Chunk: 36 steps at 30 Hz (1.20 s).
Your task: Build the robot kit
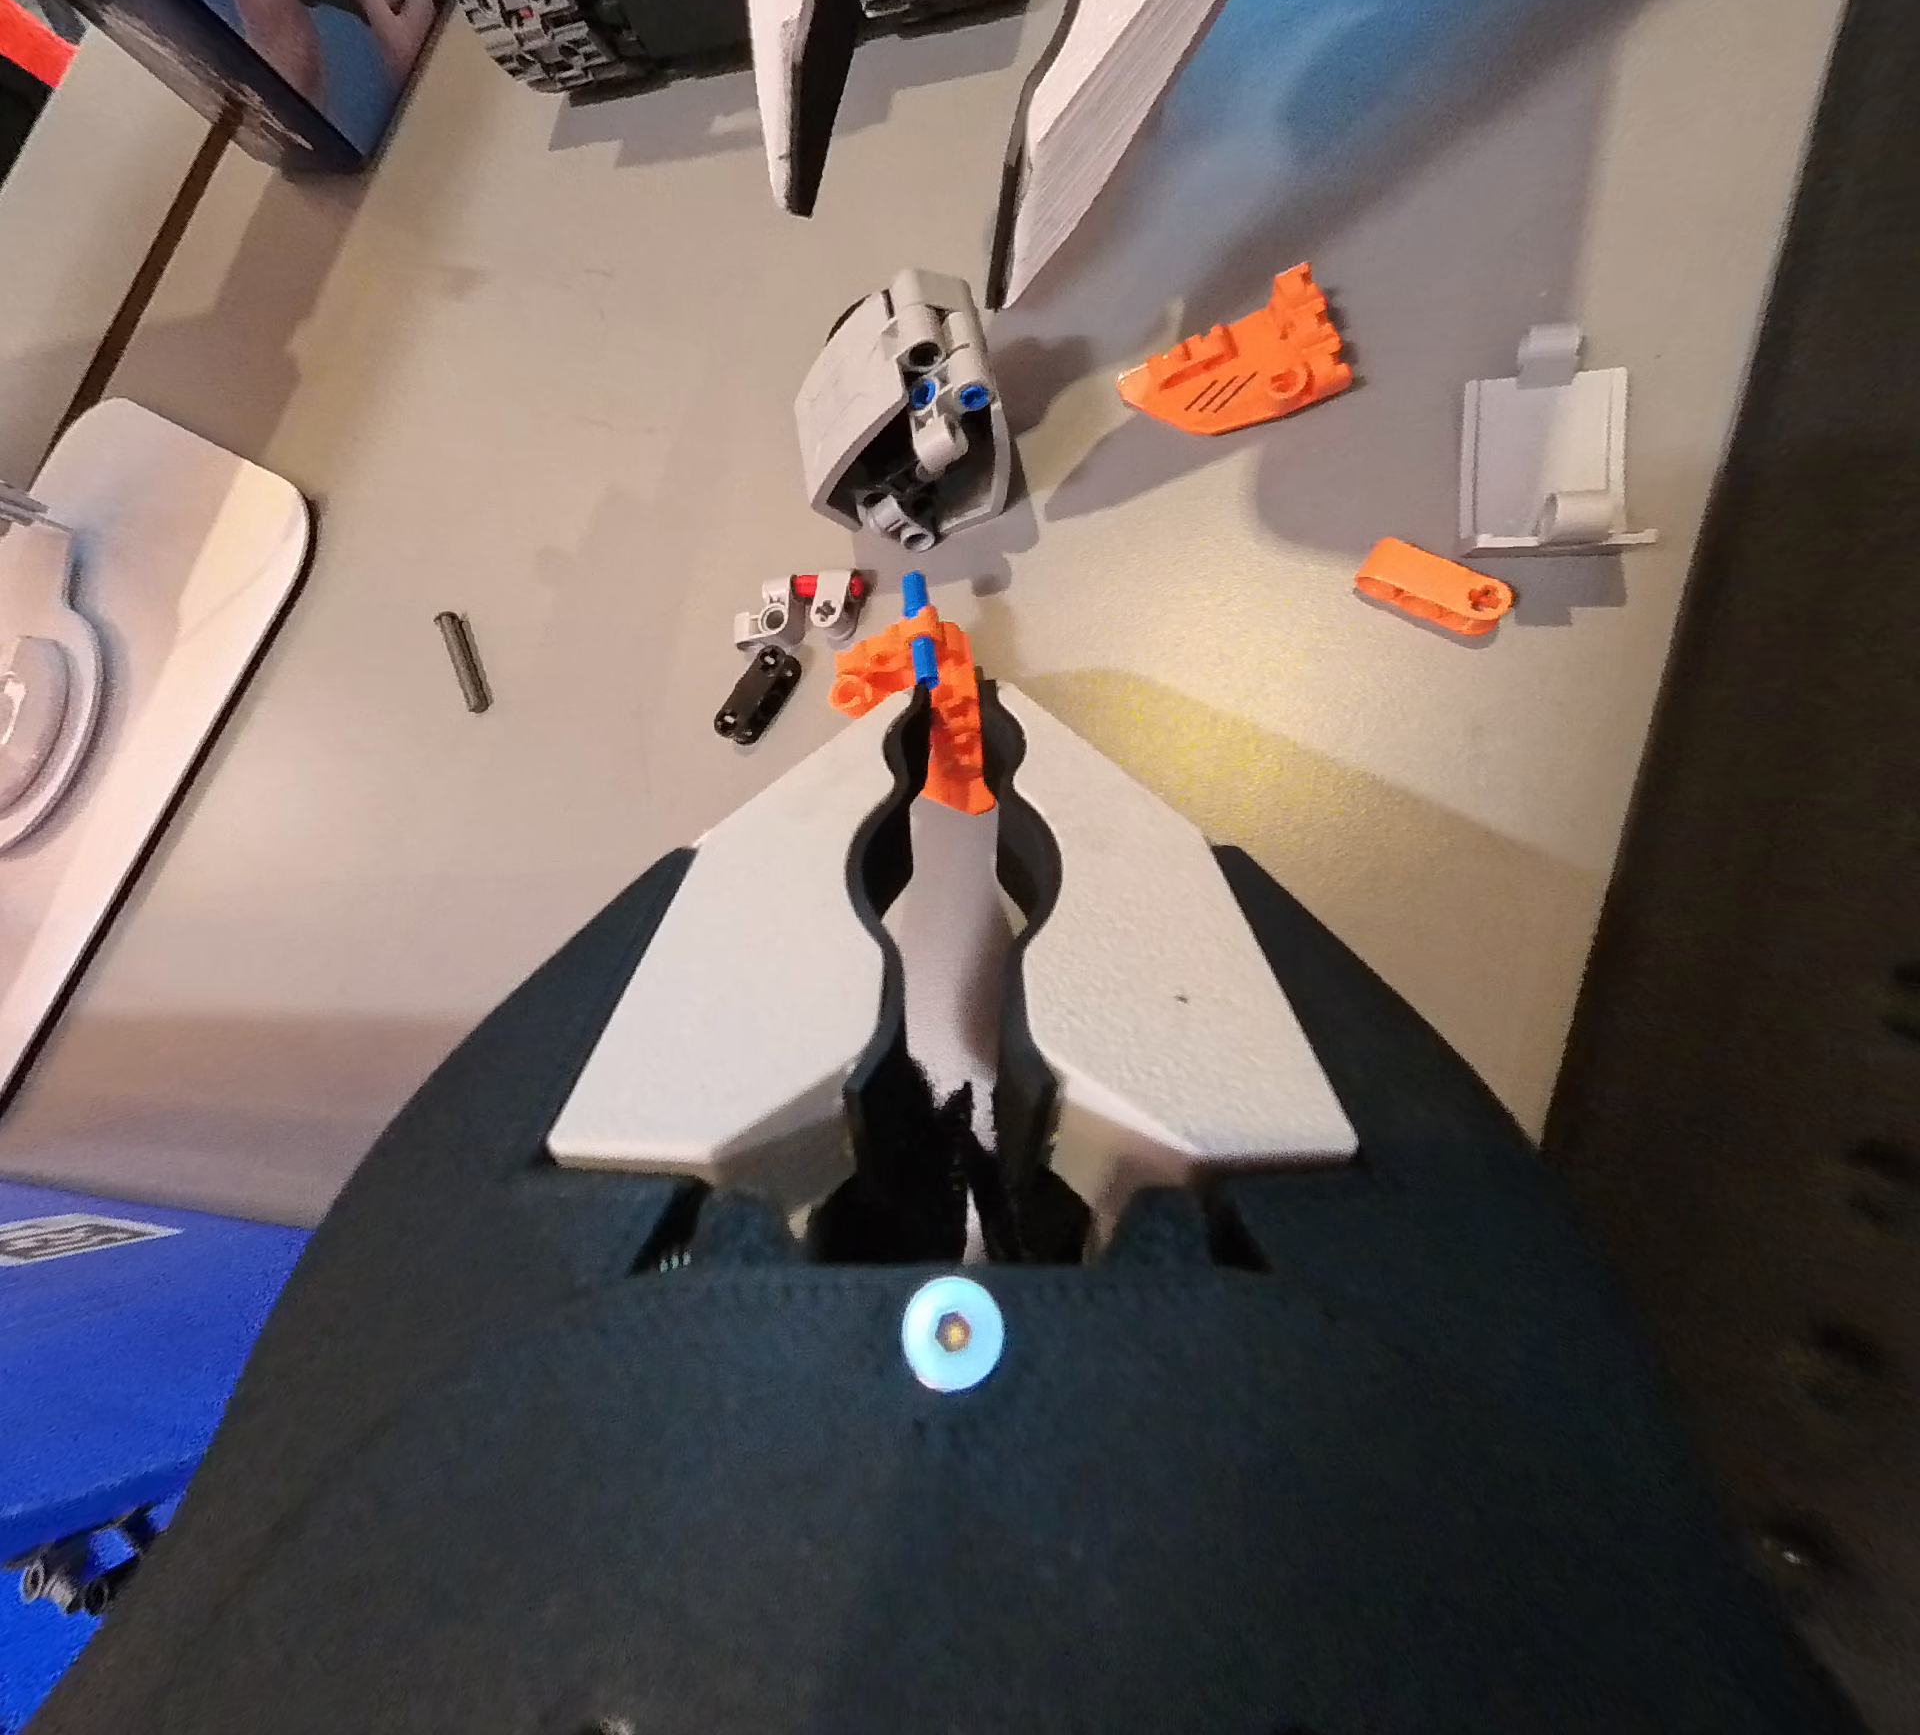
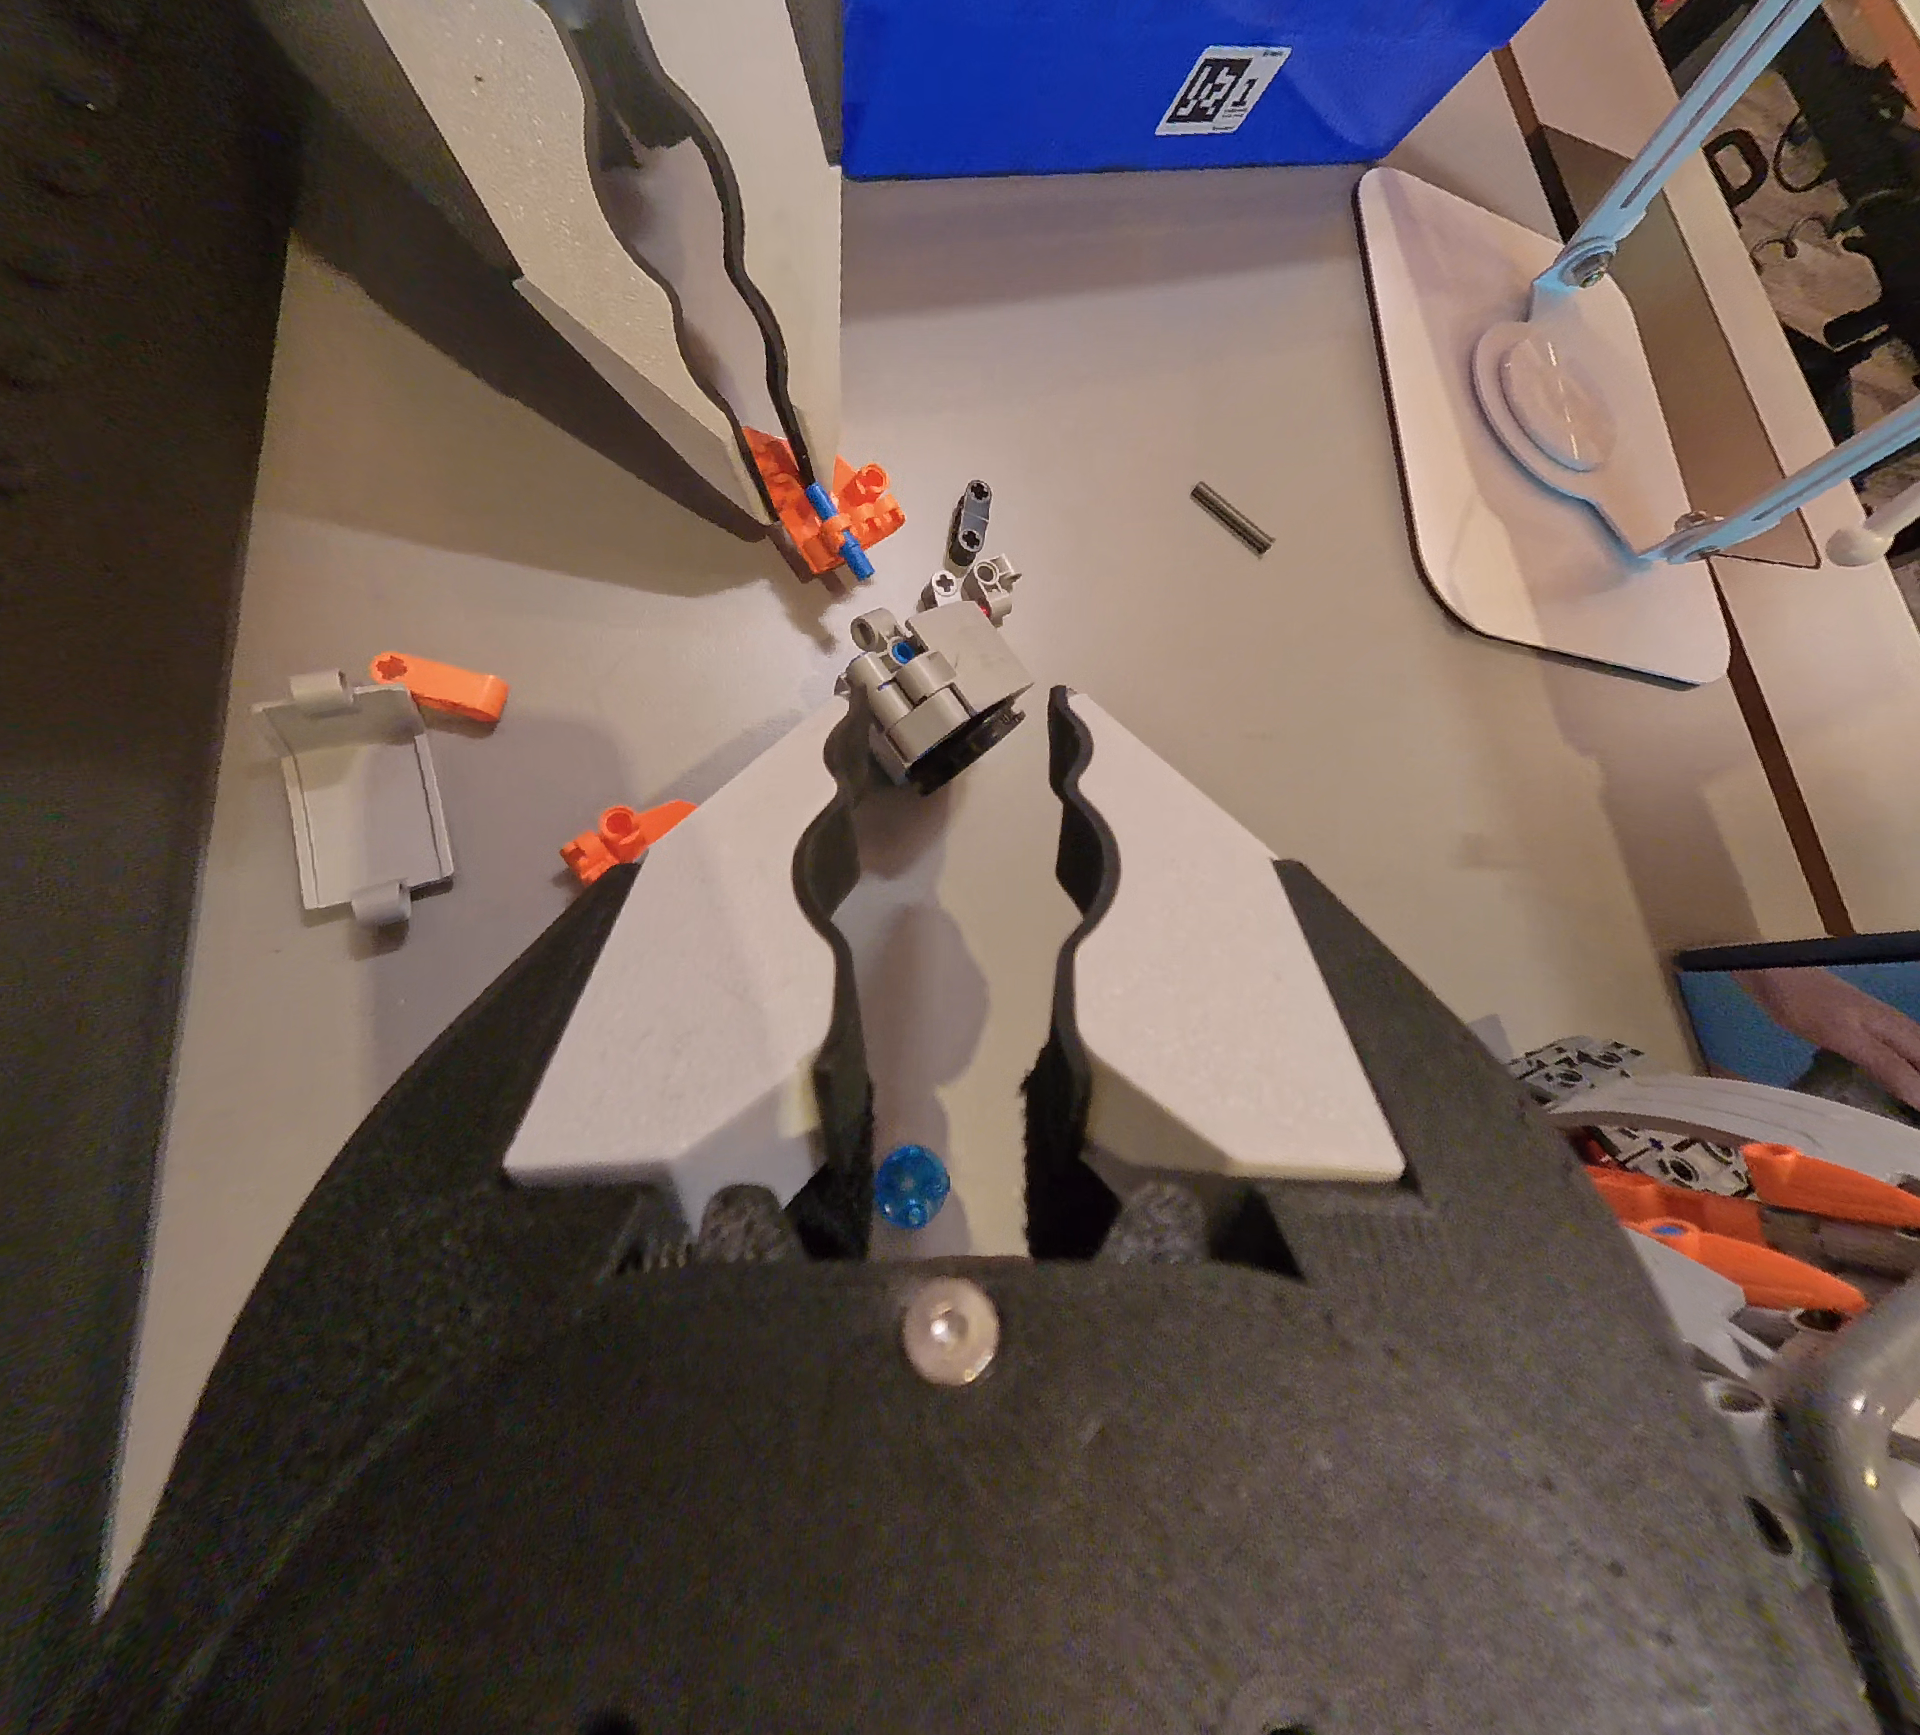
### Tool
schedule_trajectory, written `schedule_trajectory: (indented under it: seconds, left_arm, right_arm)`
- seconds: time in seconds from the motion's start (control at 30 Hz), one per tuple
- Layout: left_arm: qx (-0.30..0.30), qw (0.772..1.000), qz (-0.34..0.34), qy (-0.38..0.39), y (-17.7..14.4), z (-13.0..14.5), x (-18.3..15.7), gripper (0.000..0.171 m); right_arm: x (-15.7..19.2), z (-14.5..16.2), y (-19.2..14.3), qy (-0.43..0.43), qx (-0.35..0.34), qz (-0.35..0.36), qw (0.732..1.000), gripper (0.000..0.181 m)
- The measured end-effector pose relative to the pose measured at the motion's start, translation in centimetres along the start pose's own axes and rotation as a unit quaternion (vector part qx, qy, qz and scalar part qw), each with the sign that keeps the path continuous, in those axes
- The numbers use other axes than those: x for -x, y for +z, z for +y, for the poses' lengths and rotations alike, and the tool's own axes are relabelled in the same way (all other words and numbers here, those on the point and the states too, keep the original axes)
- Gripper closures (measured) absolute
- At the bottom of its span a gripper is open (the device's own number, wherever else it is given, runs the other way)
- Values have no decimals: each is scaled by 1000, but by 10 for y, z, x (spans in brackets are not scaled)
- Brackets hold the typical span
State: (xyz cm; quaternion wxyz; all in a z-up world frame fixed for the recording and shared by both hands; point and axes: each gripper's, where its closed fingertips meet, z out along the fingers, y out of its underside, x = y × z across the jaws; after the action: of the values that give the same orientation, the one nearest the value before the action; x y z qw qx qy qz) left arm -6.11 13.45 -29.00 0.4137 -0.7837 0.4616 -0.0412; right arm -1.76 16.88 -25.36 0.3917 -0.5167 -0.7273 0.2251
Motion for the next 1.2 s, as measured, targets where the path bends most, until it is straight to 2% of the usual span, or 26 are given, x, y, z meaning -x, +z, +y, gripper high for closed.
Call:
schedule_trajectory:
  seconds: [0.07,0.2,0.3,0.37,0.53,0.67,1.2]
  left_arm:
    - [-2,1000,8,-7,0,0,-2,165]
    - [10,1000,8,-21,2,6,-1,141]
    - [5,999,16,-40,2,5,-1,136]
    - [11,999,16,-39,5,7,0,138]
    - [18,999,24,-39,8,8,-2,161]
    - [20,999,21,-32,9,7,-1,170]
    - [-16,997,16,-73,-4,-4,7,170]
  right_arm:
    - [0,0,0,-1,0,0,1000,149]
    - [-1,0,-1,-1,1,2,1000,149]
    - [-1,0,-1,0,0,2,1000,149]
    - [-1,1,-1,-2,1,1,1000,149]
    - [-2,1,-1,-3,2,3,1000,149]
    - [-3,1,-2,-3,1,5,1000,149]
    - [-5,5,-5,-6,6,0,1000,148]
